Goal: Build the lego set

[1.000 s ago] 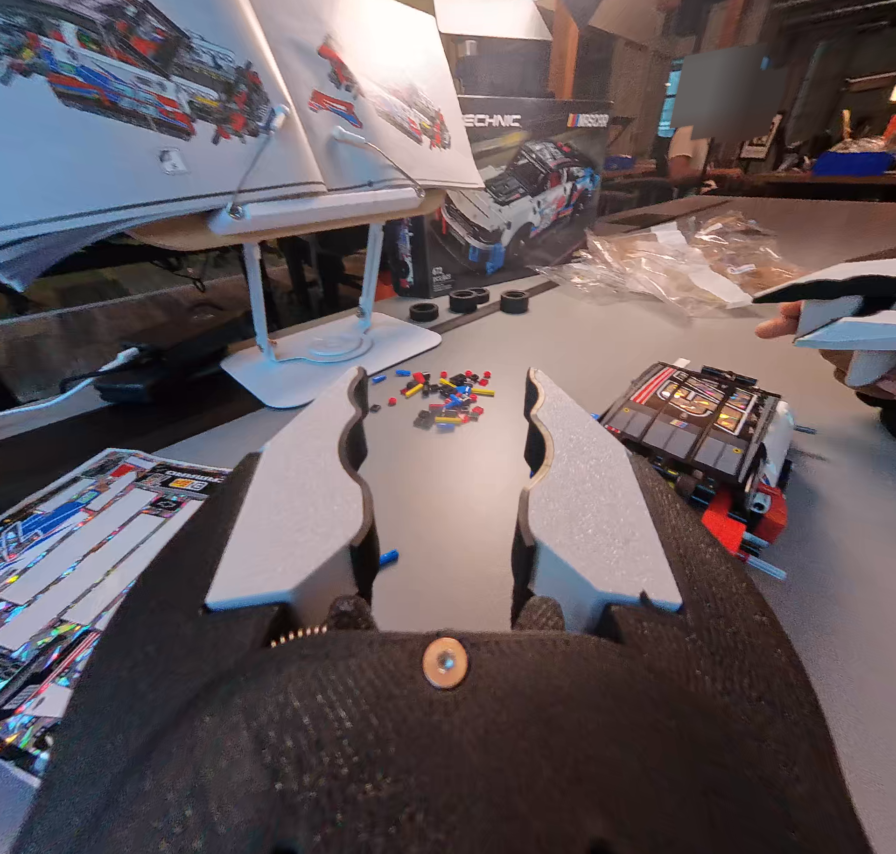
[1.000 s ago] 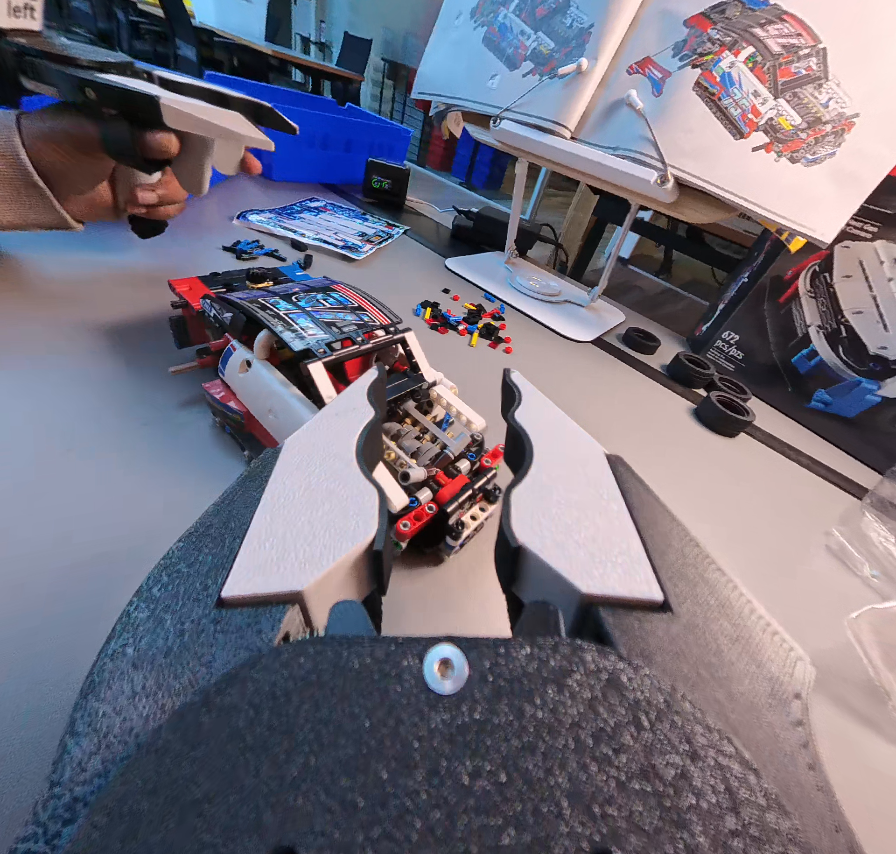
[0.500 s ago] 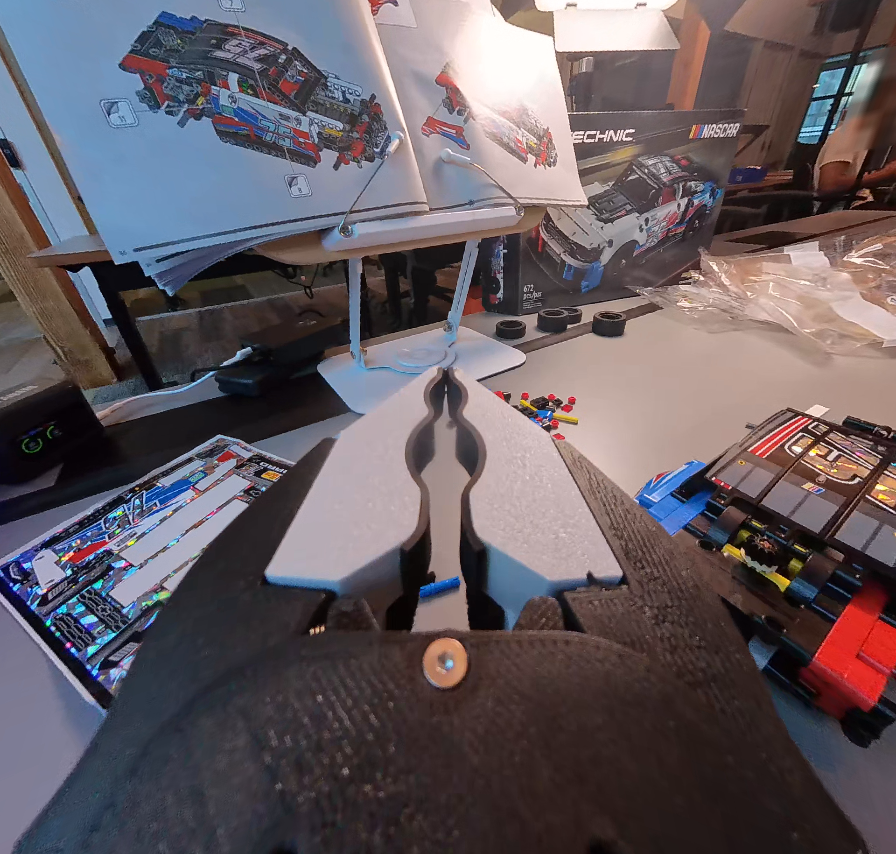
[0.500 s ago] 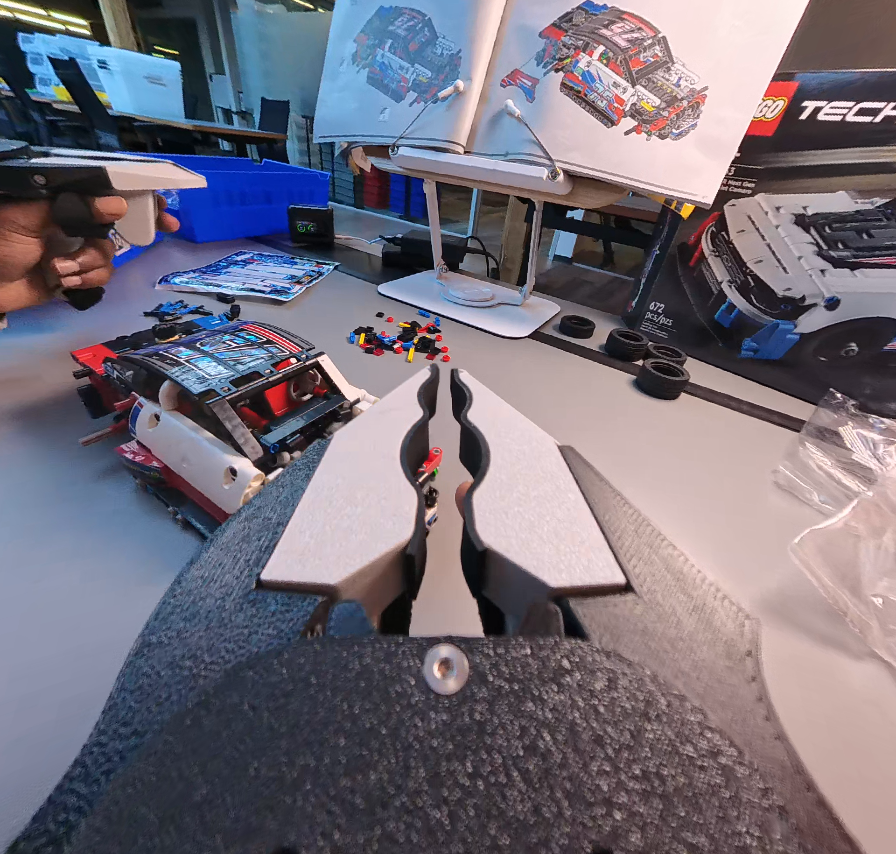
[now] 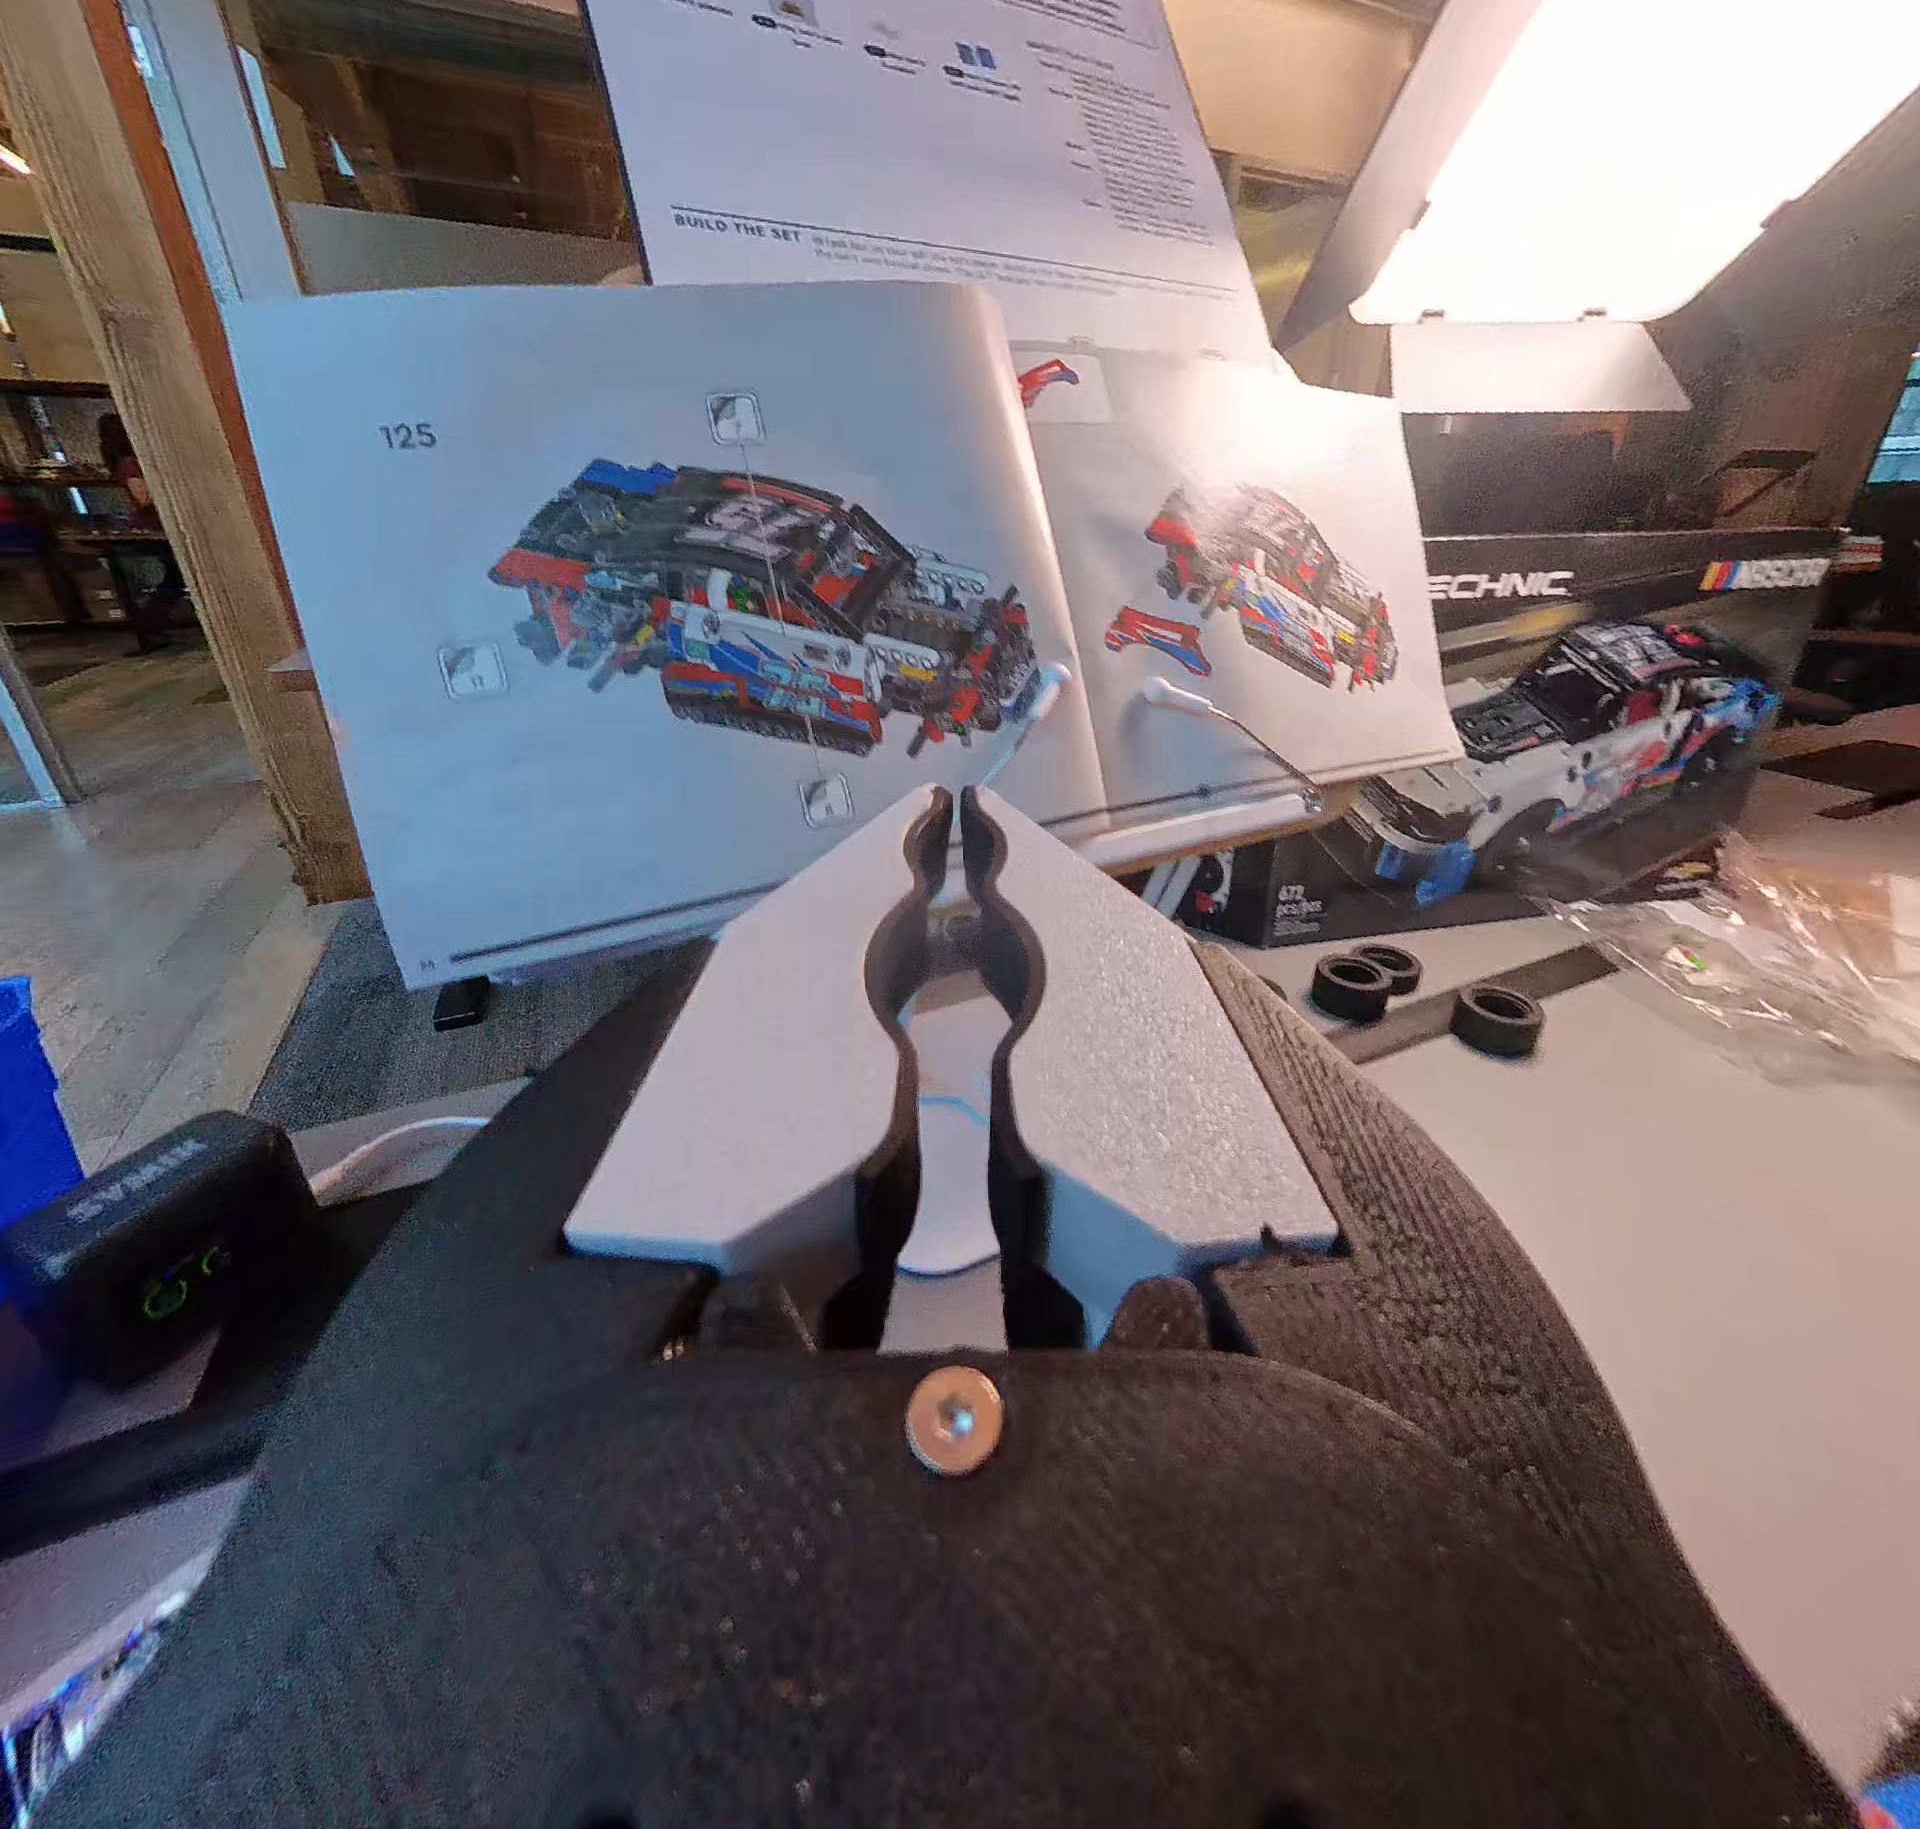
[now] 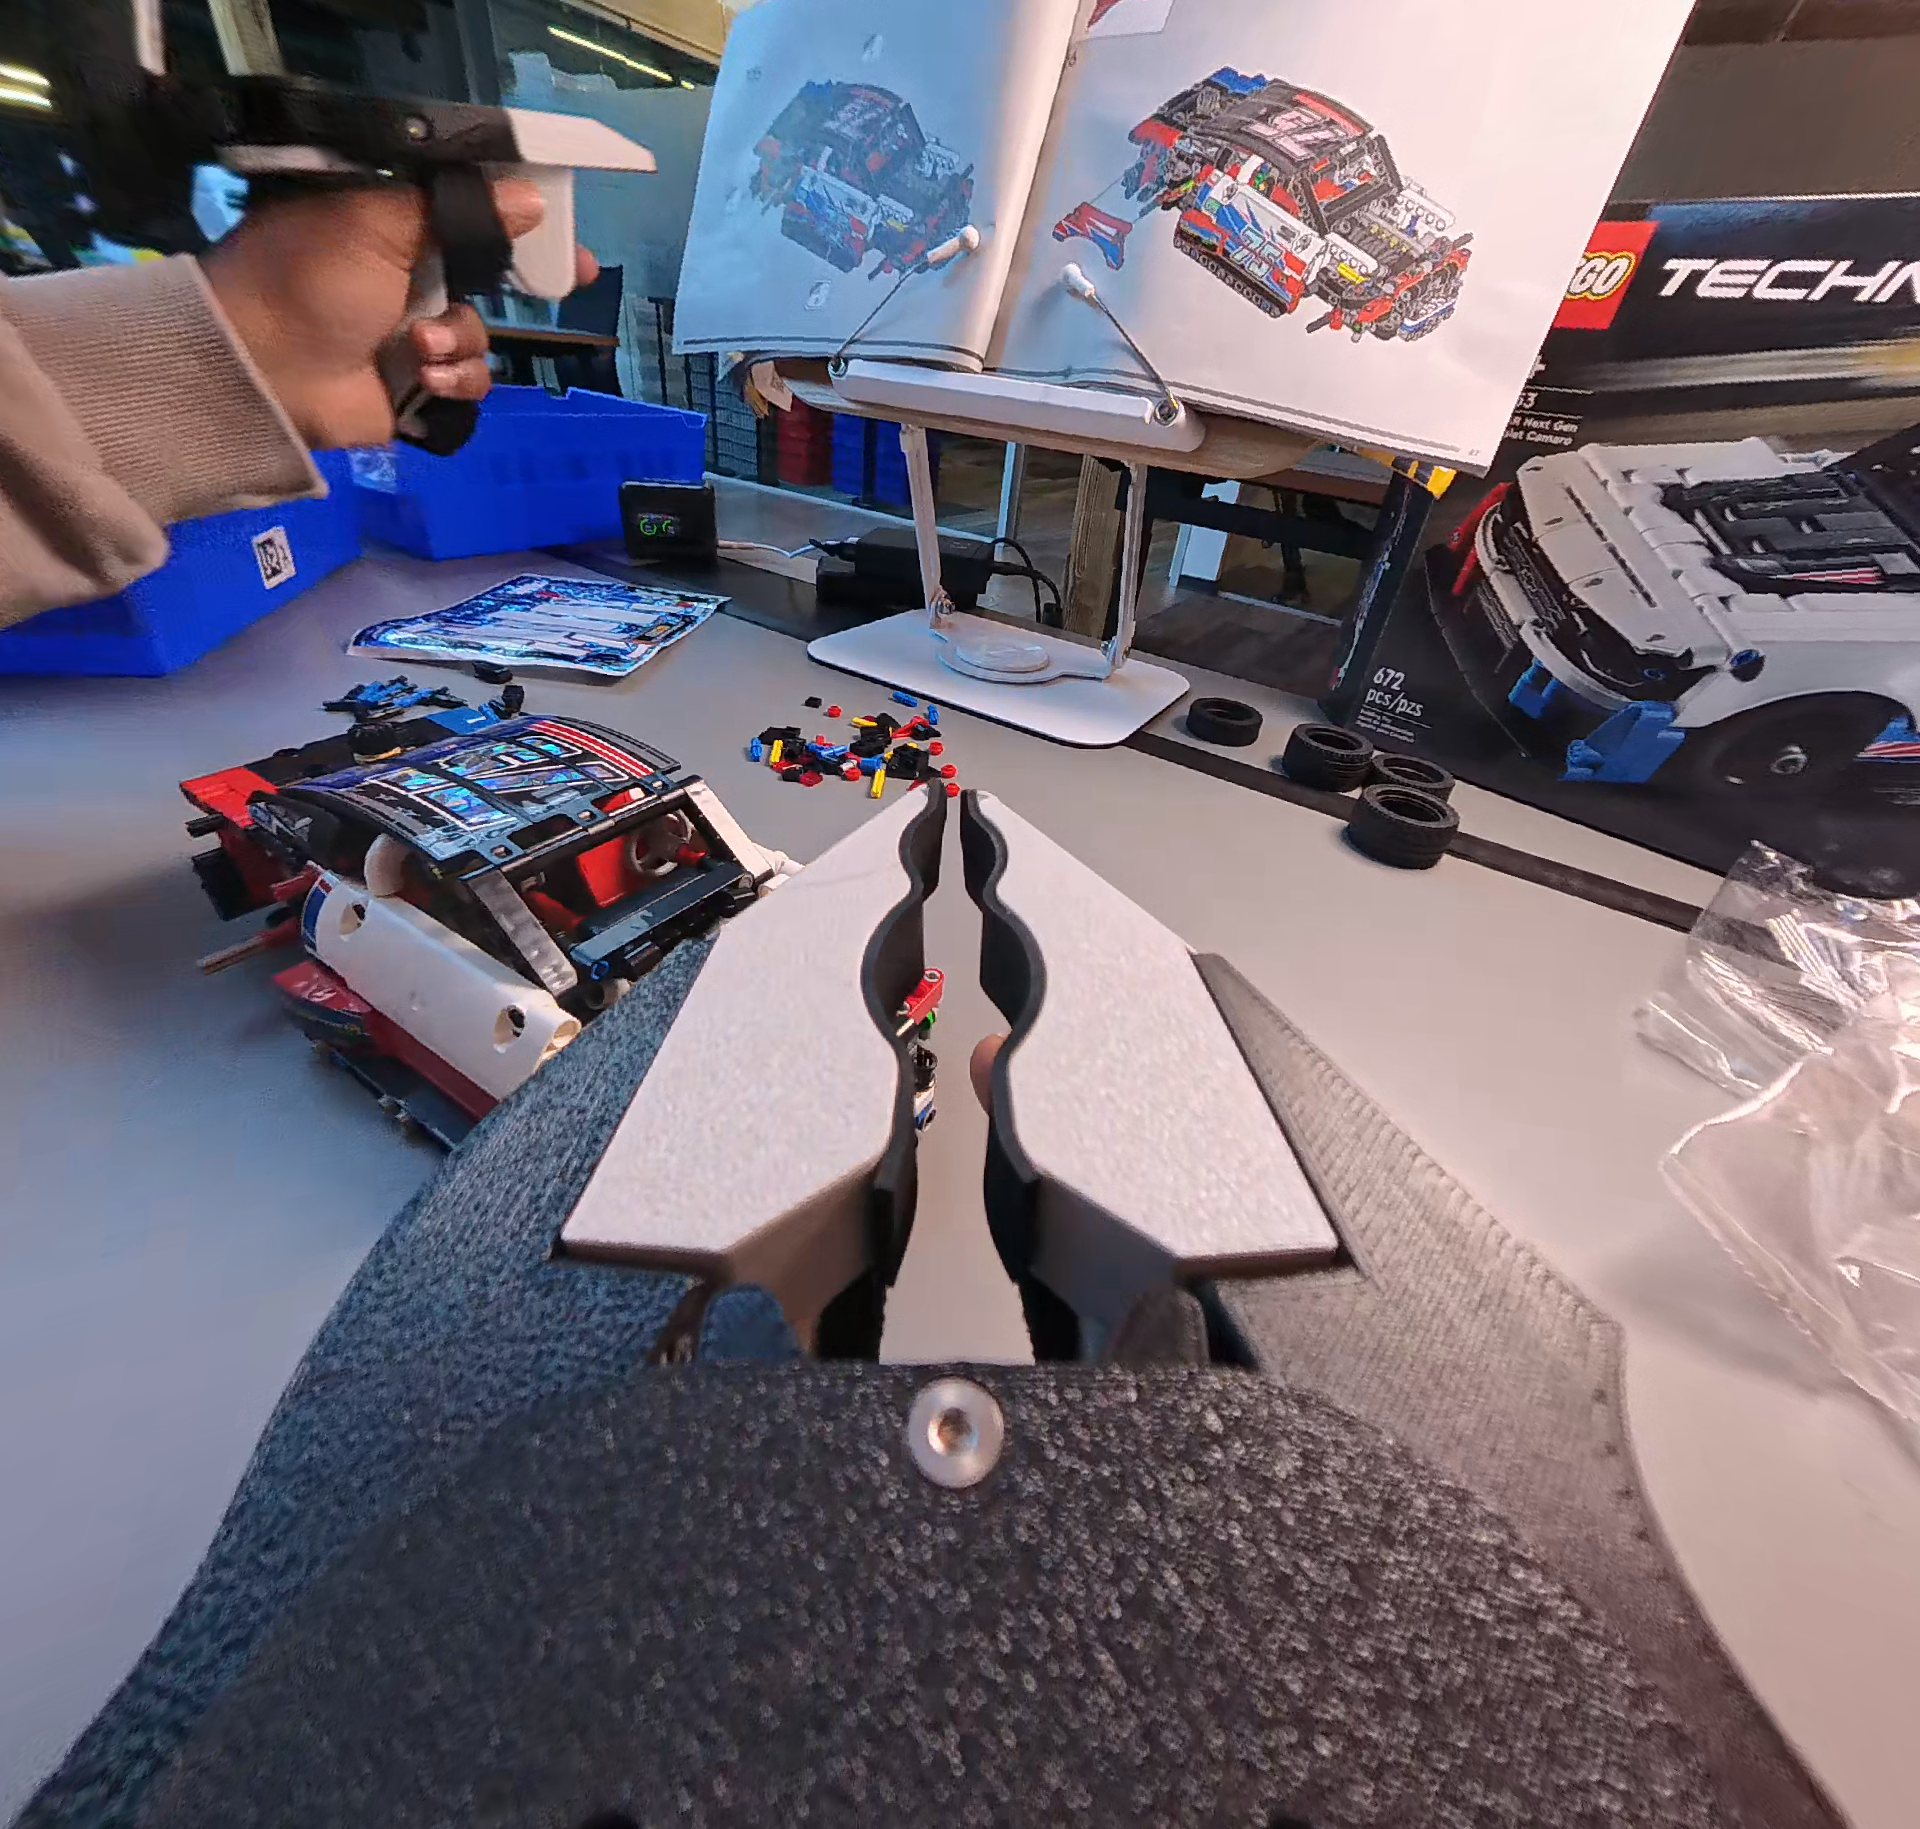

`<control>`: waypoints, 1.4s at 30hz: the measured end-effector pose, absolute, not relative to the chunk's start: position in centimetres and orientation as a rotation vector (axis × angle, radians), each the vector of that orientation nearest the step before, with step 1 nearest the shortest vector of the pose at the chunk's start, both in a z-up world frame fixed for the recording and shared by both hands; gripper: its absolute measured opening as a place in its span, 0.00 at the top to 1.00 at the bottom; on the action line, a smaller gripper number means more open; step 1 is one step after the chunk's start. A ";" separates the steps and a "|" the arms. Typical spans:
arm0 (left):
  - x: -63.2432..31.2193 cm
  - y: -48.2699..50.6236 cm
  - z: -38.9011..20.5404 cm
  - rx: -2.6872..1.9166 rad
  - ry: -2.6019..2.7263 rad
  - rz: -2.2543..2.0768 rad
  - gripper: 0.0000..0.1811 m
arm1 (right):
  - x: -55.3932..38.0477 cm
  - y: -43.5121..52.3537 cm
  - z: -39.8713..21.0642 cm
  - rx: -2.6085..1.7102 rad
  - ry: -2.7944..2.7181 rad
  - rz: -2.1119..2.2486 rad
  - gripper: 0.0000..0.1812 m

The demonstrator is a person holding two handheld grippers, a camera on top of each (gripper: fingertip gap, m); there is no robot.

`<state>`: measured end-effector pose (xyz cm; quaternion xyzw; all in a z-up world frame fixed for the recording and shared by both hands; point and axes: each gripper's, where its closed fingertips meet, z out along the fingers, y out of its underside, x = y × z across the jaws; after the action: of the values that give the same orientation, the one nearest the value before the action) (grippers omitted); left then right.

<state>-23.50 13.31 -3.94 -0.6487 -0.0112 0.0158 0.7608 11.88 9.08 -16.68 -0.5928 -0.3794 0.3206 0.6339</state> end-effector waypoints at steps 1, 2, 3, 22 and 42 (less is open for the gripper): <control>-24.1 14.7 -3.2 -1.413 -0.030 0.045 1.00 | 11.9 9.1 -16.6 -1.353 -0.865 0.736 1.00; -24.7 16.1 -2.6 -1.417 -0.034 0.058 1.00 | 12.0 9.0 -16.6 -1.354 -0.863 0.737 1.00; -25.4 17.4 -2.0 -1.426 -0.043 0.075 1.00 | 12.0 9.0 -16.6 -1.356 -0.862 0.736 1.00; -30.1 25.4 0.1 -1.480 -0.026 0.112 1.00 | 11.1 8.3 -18.0 -1.350 -0.987 0.596 1.00; -29.3 24.1 -4.6 -1.525 -0.002 0.161 1.00 | 10.5 7.9 -18.7 -1.338 -1.059 0.528 1.00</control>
<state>-29.34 24.06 -4.56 -0.6900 -0.0008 0.0729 0.7201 10.54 7.89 -18.74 -0.5836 -0.4617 0.2304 0.6270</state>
